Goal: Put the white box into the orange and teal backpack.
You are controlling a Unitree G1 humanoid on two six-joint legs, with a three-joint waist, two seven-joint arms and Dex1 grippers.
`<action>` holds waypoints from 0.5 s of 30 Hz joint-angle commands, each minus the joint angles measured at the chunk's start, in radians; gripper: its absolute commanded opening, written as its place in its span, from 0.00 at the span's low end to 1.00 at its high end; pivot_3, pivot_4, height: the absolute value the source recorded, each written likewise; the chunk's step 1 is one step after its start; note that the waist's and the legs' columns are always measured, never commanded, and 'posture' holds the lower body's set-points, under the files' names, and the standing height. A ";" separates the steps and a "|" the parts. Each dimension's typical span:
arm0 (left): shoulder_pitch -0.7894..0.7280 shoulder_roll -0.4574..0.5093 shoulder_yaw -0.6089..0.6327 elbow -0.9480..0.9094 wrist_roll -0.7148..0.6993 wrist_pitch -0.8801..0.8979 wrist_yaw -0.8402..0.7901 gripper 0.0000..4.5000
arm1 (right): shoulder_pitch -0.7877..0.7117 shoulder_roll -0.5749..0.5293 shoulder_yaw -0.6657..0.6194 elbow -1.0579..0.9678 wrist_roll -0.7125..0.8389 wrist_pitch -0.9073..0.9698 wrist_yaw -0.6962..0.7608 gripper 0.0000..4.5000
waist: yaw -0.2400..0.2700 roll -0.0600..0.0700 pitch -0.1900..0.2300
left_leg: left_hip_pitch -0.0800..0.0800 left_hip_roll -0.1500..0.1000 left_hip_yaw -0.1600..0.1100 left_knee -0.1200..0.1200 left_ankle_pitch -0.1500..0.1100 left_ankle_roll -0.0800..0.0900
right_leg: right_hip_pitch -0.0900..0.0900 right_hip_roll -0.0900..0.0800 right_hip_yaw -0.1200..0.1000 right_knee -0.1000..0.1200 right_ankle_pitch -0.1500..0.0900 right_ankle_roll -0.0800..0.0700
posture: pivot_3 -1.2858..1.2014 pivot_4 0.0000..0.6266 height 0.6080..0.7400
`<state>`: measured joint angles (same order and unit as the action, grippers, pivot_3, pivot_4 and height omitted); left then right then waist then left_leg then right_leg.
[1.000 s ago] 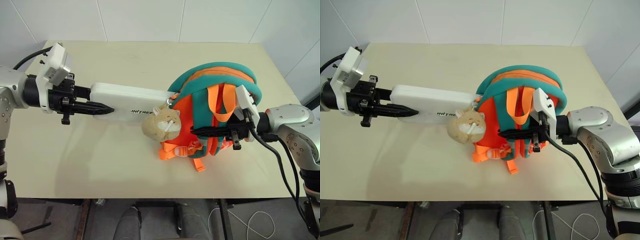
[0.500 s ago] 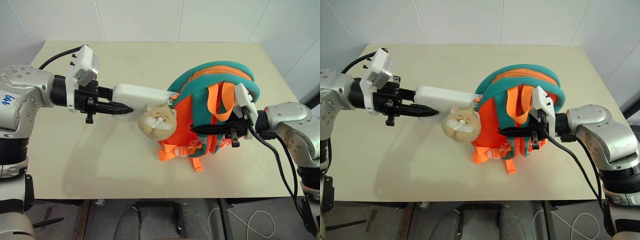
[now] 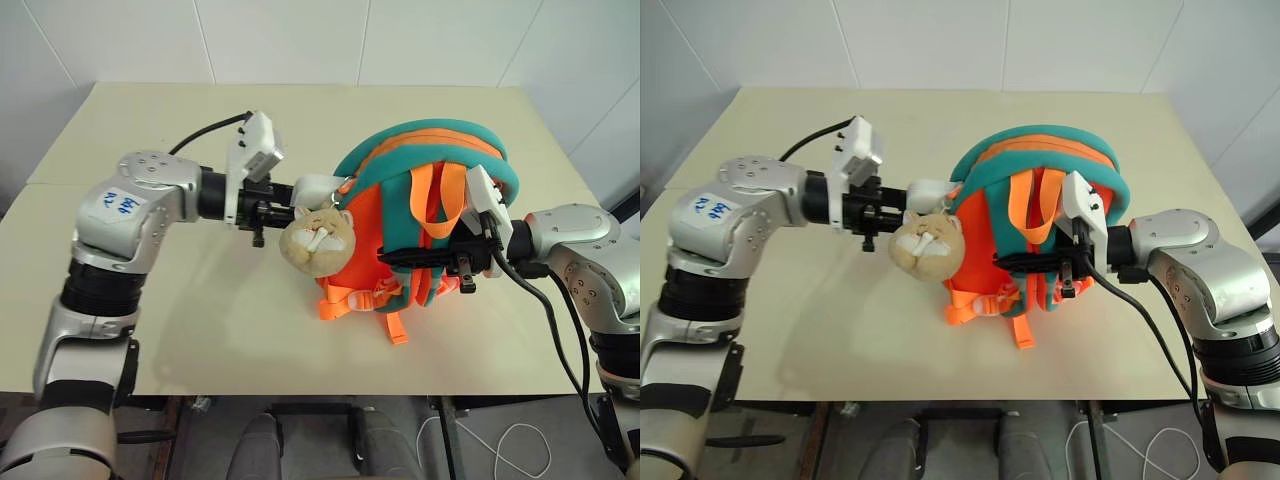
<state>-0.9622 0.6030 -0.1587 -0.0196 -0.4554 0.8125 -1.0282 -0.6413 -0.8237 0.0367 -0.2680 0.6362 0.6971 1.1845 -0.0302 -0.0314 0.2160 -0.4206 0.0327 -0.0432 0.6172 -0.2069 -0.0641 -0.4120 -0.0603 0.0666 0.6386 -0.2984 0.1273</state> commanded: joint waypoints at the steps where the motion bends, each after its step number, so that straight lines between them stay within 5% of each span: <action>1: -0.042 -0.078 -0.012 0.029 0.020 -0.017 0.052 0.28 | -0.013 0.007 -0.001 -0.015 -0.004 -0.013 -0.003 0.00 | 0.002 0.000 0.000 | 0.000 0.000 0.000 0.000 0.000 0.000 | 0.000 0.000 0.000 0.000 0.000 0.000 | 0.52 0.24 1.00; 15: -0.089 -0.299 -0.037 0.217 0.104 -0.117 0.118 0.28 | -0.014 0.015 -0.004 -0.021 -0.013 -0.008 -0.007 0.00 | 0.013 0.000 0.000 | 0.000 -0.002 -0.001 0.007 0.000 0.000 | 0.004 -0.001 0.000 -0.001 0.002 0.003 | 0.52 0.24 1.00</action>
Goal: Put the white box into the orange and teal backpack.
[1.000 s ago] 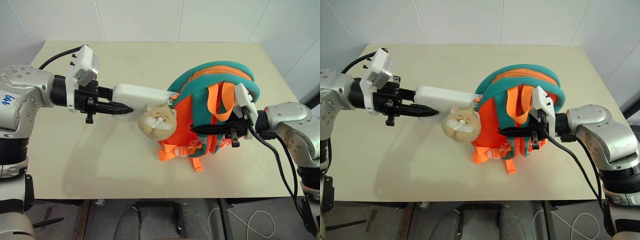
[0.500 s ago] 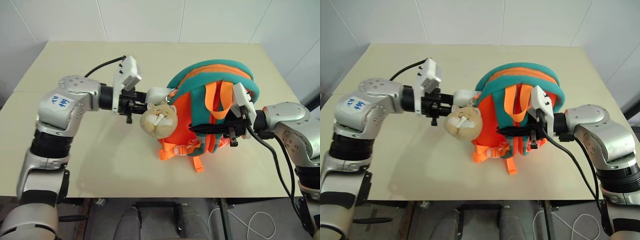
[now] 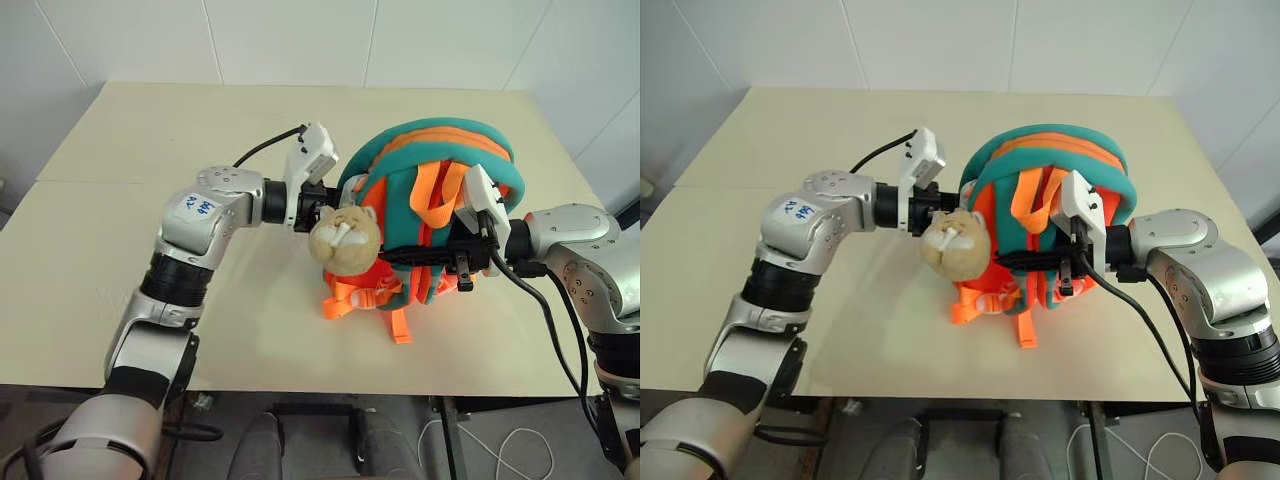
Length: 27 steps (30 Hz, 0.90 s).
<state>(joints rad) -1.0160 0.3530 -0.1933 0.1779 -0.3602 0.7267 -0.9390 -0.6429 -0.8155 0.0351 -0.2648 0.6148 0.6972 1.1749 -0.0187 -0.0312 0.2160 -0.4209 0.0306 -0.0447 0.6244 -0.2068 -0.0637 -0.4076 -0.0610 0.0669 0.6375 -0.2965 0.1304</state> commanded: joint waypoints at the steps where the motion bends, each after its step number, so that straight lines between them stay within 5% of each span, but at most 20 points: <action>1: -0.039 -0.060 -0.005 0.029 0.016 -0.037 0.031 0.35 | -0.013 0.009 -0.002 -0.026 0.010 -0.007 0.001 0.00 | 0.004 0.000 0.000 | 0.000 0.000 0.000 0.001 0.000 0.000 | 0.000 0.000 0.000 0.000 0.000 0.000 | 0.52 0.24 1.00; 6: -0.032 -0.083 -0.009 0.017 0.021 -0.016 0.022 0.70 | -0.012 0.009 -0.002 -0.031 0.012 -0.005 0.001 0.00 | 0.008 0.000 0.000 | 0.000 0.000 0.000 0.002 0.000 0.000 | 0.000 0.000 0.000 0.000 0.000 0.000 | 0.52 0.24 1.00; 11: 0.002 -0.001 0.010 -0.085 0.000 0.030 -0.019 1.00 | -0.009 0.007 -0.007 -0.039 0.014 -0.001 -0.004 0.00 | 0.007 0.000 0.000 | 0.000 0.000 0.000 0.001 0.000 0.000 | 0.000 0.000 0.000 0.000 0.000 0.000 | 0.52 0.24 1.00; 20: 0.126 0.254 0.108 -0.278 -0.098 0.090 -0.136 1.00 | -0.002 0.005 -0.012 -0.048 0.017 0.009 -0.012 0.00 | -0.016 0.000 0.000 | 0.001 0.001 0.001 -0.007 0.000 0.000 | -0.003 0.001 0.002 0.001 -0.001 -0.002 | 0.52 0.24 1.00; 27: 0.146 0.250 0.185 -0.311 -0.153 0.108 -0.062 0.96 | -0.008 0.010 -0.005 -0.041 0.014 0.009 -0.017 0.00 | -0.009 0.000 0.000 | 0.001 0.001 0.001 -0.006 0.000 0.000 | -0.003 0.001 0.002 0.000 -0.001 -0.001 | 0.52 0.24 1.00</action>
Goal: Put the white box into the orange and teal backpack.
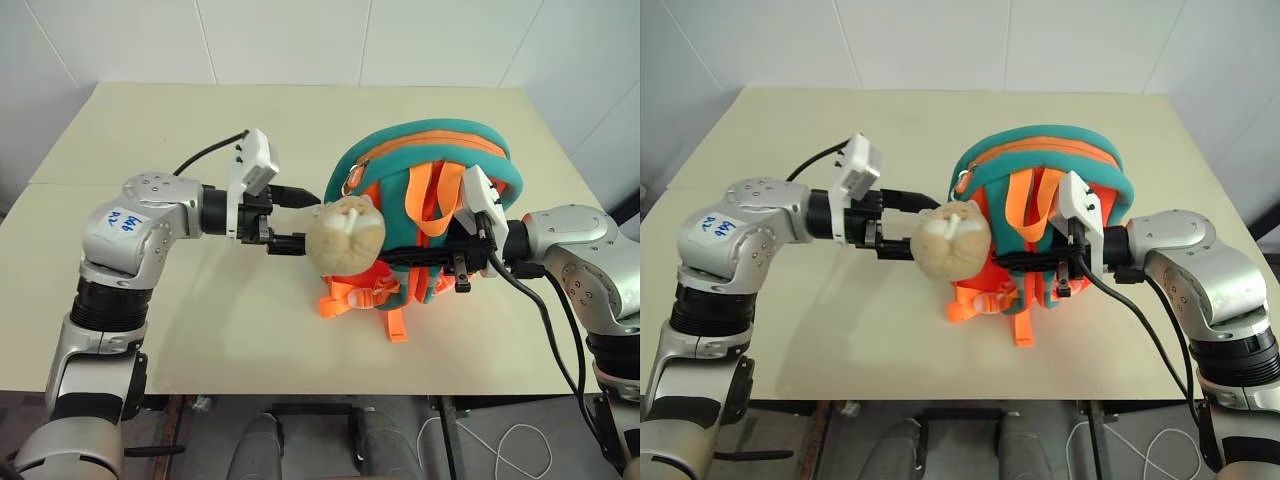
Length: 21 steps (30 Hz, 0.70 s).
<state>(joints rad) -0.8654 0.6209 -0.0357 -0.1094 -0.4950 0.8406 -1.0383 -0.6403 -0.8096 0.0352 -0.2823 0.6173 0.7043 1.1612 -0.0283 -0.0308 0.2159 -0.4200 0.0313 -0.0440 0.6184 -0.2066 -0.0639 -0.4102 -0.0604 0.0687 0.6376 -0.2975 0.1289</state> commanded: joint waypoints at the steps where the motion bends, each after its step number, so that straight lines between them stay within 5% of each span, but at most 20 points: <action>1: -0.005 -0.025 0.027 -0.015 -0.014 -0.004 0.054 0.91 | -0.011 0.005 -0.004 -0.023 0.012 0.002 -0.004 0.00 | 0.000 0.000 0.000 | 0.000 0.000 0.000 0.000 0.000 0.000 | 0.000 0.000 0.000 0.000 0.000 0.000 | 0.52 0.24 1.00; 14: -0.030 -0.110 -0.039 0.116 0.044 -0.094 0.101 0.01 | -0.003 0.005 -0.012 -0.032 0.015 0.006 -0.021 0.00 | 0.001 0.000 0.000 | 0.000 0.000 0.000 0.000 0.000 0.000 | 0.000 0.000 0.000 0.000 0.000 0.000 | 0.52 0.24 1.00; 21: -0.063 -0.215 -0.072 0.159 0.039 -0.118 0.098 0.01 | 0.000 0.002 -0.015 -0.032 0.015 0.006 -0.027 0.00 | 0.001 0.000 0.000 | 0.000 0.000 0.000 0.000 0.000 0.000 | 0.000 0.000 0.000 0.000 0.000 0.000 | 0.52 0.24 1.00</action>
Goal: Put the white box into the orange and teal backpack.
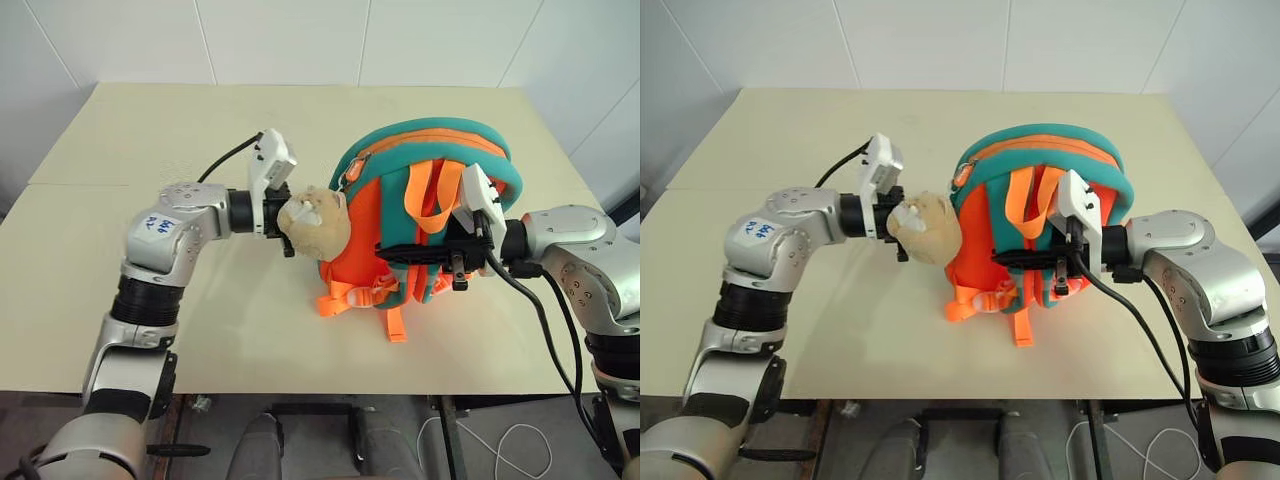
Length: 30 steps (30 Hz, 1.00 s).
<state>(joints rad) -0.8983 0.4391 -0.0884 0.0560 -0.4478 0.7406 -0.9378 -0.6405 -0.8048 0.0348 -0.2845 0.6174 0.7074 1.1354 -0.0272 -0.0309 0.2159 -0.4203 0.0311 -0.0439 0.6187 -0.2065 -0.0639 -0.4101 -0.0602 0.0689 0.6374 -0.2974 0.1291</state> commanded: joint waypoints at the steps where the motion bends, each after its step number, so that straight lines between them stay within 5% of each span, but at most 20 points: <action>1: -0.032 -0.045 -0.028 0.004 0.003 -0.026 0.001 0.01 | 0.000 -0.003 -0.014 -0.029 0.014 0.002 -0.002 0.00 | 0.000 0.000 0.000 | 0.000 0.000 0.000 0.000 0.000 0.000 | 0.000 0.000 0.000 0.000 0.000 0.000 | 0.52 0.24 1.00; 7: -0.027 -0.076 -0.053 0.038 0.043 -0.047 0.019 0.01 | -0.001 -0.001 -0.013 -0.030 0.012 0.001 -0.008 0.00 | 0.001 0.000 0.000 | 0.000 0.000 0.000 0.001 0.000 0.000 | 0.001 0.000 0.000 0.000 0.000 0.000 | 0.52 0.24 1.00; 12: 0.001 0.003 0.019 -0.063 -0.046 0.053 -0.023 0.01 | 0.006 -0.004 -0.018 -0.039 0.015 0.004 -0.015 0.00 | -0.002 0.000 0.000 | -0.001 0.000 0.000 0.001 0.000 0.000 | 0.001 0.000 0.000 0.000 0.001 0.001 | 0.52 0.24 1.00; 15: 0.028 0.094 0.075 -0.142 -0.126 0.142 -0.069 0.14 | 0.010 -0.005 -0.019 -0.041 0.015 0.004 -0.018 0.00 | -0.009 0.000 0.000 | 0.000 0.000 0.000 -0.001 0.000 0.000 | 0.000 0.000 0.000 0.000 0.000 0.000 | 0.52 0.24 1.00; 23: 0.131 0.265 0.154 -0.338 -0.296 0.268 -0.143 0.67 | 0.007 -0.005 -0.013 -0.034 0.010 -0.003 -0.012 0.00 | -0.006 0.000 0.000 | 0.001 0.000 0.000 -0.003 0.000 0.000 | 0.000 0.000 0.000 -0.001 0.000 -0.001 | 0.52 0.24 1.00; 28: 0.155 0.214 0.170 -0.401 -0.315 0.213 -0.064 0.99 | 0.003 0.000 -0.007 -0.026 0.005 -0.011 -0.007 0.00 | -0.002 0.000 0.000 | 0.001 0.000 0.000 -0.003 0.000 0.000 | 0.000 0.000 0.000 -0.001 -0.001 -0.001 | 0.52 0.24 1.00; 30: 0.156 0.185 0.152 -0.405 -0.301 0.186 -0.037 0.99 | 0.000 0.003 -0.004 -0.022 0.003 -0.014 -0.006 0.00 | -0.001 0.000 0.000 | 0.001 0.000 0.000 -0.003 0.000 0.000 | 0.000 0.000 0.000 -0.001 0.000 -0.001 | 0.52 0.24 1.00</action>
<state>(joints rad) -0.7403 0.6335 0.0628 -0.3134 -0.7527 0.9621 -0.9997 -0.6289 -0.8047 0.0335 -0.2926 0.6154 0.7023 1.1235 -0.0286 -0.0308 0.2160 -0.4192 0.0315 -0.0438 0.6160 -0.2064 -0.0639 -0.4099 -0.0602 0.0692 0.6362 -0.2977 0.1285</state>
